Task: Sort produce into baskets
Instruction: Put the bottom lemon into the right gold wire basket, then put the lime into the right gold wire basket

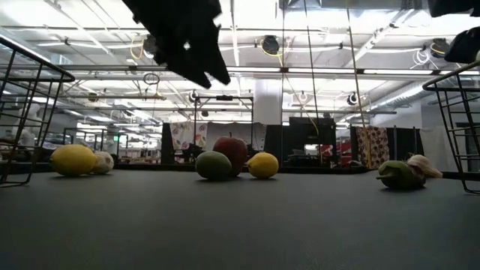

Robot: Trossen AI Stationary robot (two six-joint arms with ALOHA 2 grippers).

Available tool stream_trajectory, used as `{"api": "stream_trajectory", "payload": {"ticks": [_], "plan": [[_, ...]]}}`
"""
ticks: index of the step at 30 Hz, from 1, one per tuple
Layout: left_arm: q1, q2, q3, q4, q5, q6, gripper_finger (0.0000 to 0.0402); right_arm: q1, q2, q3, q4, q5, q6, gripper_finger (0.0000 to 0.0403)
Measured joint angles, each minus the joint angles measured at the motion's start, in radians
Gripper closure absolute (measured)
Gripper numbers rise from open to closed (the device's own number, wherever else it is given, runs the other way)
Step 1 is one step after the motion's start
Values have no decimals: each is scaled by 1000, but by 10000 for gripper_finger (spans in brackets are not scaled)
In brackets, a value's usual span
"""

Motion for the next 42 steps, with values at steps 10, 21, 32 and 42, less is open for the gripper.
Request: {"api": "stream_trajectory", "payload": {"ticks": [10,21,32,42], "plan": [[127,0,-54,-18,154,167,52,21,0,0,-8,102,0,94],[234,7,-156,90,271,256,80,21,1,0,-4,97,20,92],[242,115,-157,190,286,258,91,21,-5,0,42,77,13,92],[270,158,-156,208,376,261,91,21,-5,0,103,100,-42,102]]}}
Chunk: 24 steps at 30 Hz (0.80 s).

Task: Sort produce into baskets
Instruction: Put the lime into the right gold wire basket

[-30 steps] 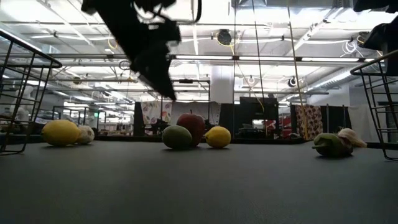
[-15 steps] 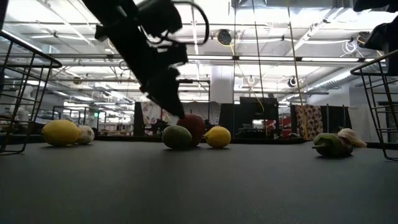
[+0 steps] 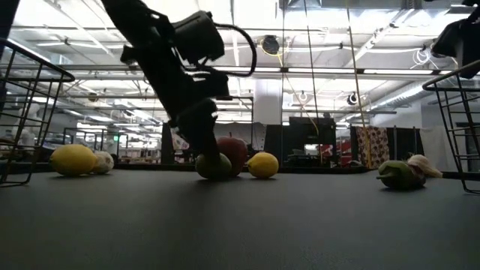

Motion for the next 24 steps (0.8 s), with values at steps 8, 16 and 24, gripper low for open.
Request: {"api": "stream_trajectory", "payload": {"ticks": [8,16,24], "plan": [[5,70,0,20,66,4,92,0,0,0,40,7,-4,103],[-14,82,1,35,9,19,104,-3,0,0,62,81,-81,103],[-22,82,1,35,-14,28,176,-26,0,0,63,113,-178,103]]}}
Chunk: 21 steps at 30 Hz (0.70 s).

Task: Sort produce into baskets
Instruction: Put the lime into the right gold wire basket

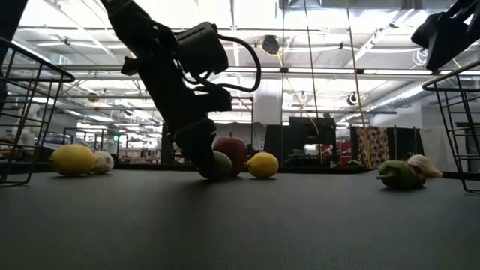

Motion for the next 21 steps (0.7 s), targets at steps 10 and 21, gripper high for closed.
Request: {"api": "stream_trajectory", "payload": {"ticks": [10,21], "plan": [[-19,-6,9,-5,1,-5,193,-30,0,0,80,128,-140,103],[-118,-90,119,-8,80,-7,193,-51,9,0,297,202,-386,103]]}}
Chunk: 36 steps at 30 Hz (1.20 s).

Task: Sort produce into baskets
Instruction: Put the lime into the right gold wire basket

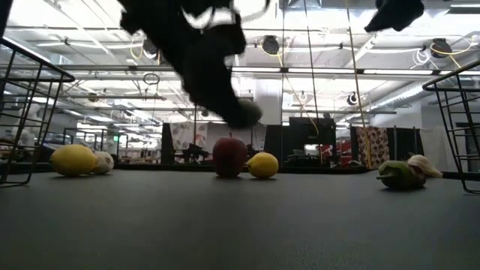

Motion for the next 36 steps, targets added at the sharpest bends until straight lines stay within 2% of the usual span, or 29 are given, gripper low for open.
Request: {"api": "stream_trajectory", "payload": {"ticks": [6,14,16,23,33,36], "plan": [[-66,-71,75,15,58,0,193,2,86,1,126,0,-55,103],[-157,-106,117,37,91,-4,192,4,263,0,375,5,-440,98],[-175,-106,120,35,99,-24,192,4,289,0,435,9,-473,93],[-230,-105,124,41,130,-54,192,12,304,1,524,13,-522,61],[-284,-105,124,143,145,-57,192,50,345,1,719,67,-834,49],[-288,-105,124,149,145,-82,192,51,393,1,799,123,-950,49]]}}
